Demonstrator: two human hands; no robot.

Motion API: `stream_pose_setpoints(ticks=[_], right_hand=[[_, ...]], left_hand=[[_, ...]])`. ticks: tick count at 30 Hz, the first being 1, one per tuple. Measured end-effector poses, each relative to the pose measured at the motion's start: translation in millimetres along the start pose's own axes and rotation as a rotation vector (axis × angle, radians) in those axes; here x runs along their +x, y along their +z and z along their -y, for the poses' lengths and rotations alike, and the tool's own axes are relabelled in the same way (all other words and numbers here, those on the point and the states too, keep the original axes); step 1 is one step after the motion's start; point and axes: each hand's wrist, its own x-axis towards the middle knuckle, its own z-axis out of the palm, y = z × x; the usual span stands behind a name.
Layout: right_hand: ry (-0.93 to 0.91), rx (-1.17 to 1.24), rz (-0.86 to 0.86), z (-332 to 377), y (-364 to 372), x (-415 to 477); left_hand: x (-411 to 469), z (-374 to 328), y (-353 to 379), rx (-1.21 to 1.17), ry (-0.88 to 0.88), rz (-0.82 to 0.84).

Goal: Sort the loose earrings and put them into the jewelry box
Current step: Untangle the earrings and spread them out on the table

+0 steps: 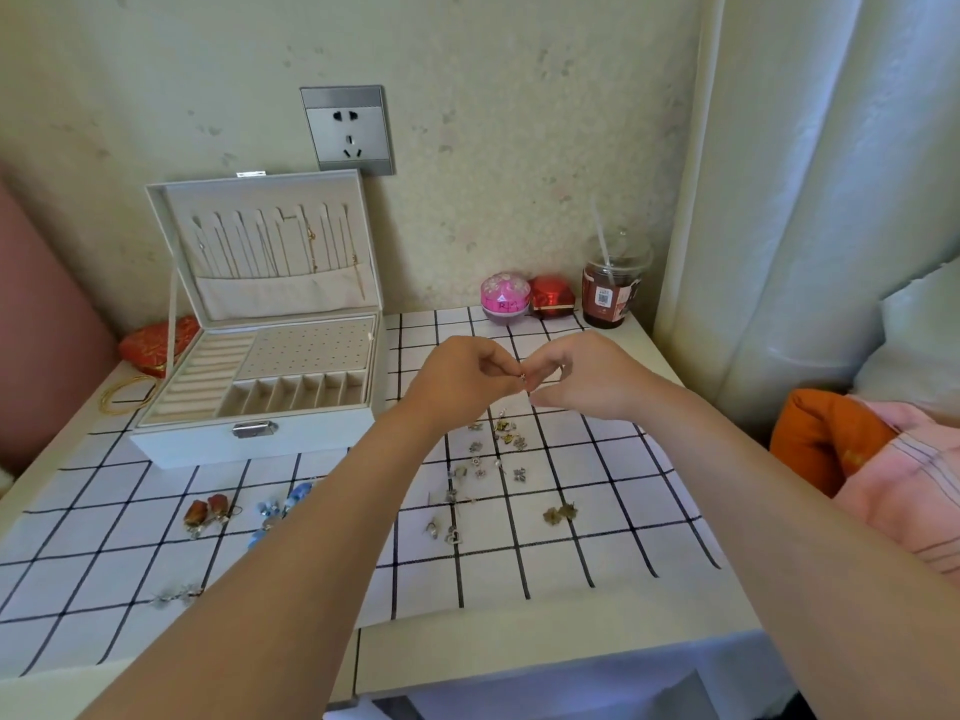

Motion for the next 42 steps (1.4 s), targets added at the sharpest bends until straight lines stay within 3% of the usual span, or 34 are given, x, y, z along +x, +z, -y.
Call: stream_pose_setpoints(ticks=[4,9,14,19,24,27,36,42], right_hand=[[-0.029,0.136,-0.076,5.2,-4.1,-4.6],[-0.04,0.08,-0.137,3.8,-2.1,-2.3],[-0.008,0.061,-0.207,2.2,5.5,5.2],[0.032,-0.116,-0.169,2.4,8.0,6.6],[0.116,-0.311,-0.149,-3.6,12.0,6.3],[0.096,-0.409,-0.104,-6.6,12.1,4.2],[-0.052,-0.362,-0.07,8.9,13.1,-1.4],[-0.088,-0.338,0.097,28.0,26.8,-14.1]], left_hand=[[2.9,-3.1,-2.3,-0.144,-0.052,0.004],[3.0,-1.8,-6.4,-0.174,-0.054,0.067],[4.1,1.6,-2.3,-0.182,-0.081,0.02],[6.1,6.3,-1.9,-0.198,-0.139,0.12],[-2.0,16.4,-6.8,0.201,0.026,0.141],[-8.6,25.0,-12.3,0.292,0.04,0.164],[-13.3,29.3,-6.4,0.312,0.034,0.193],[-15.3,27.5,-16.6,0.271,0.045,0.142]])
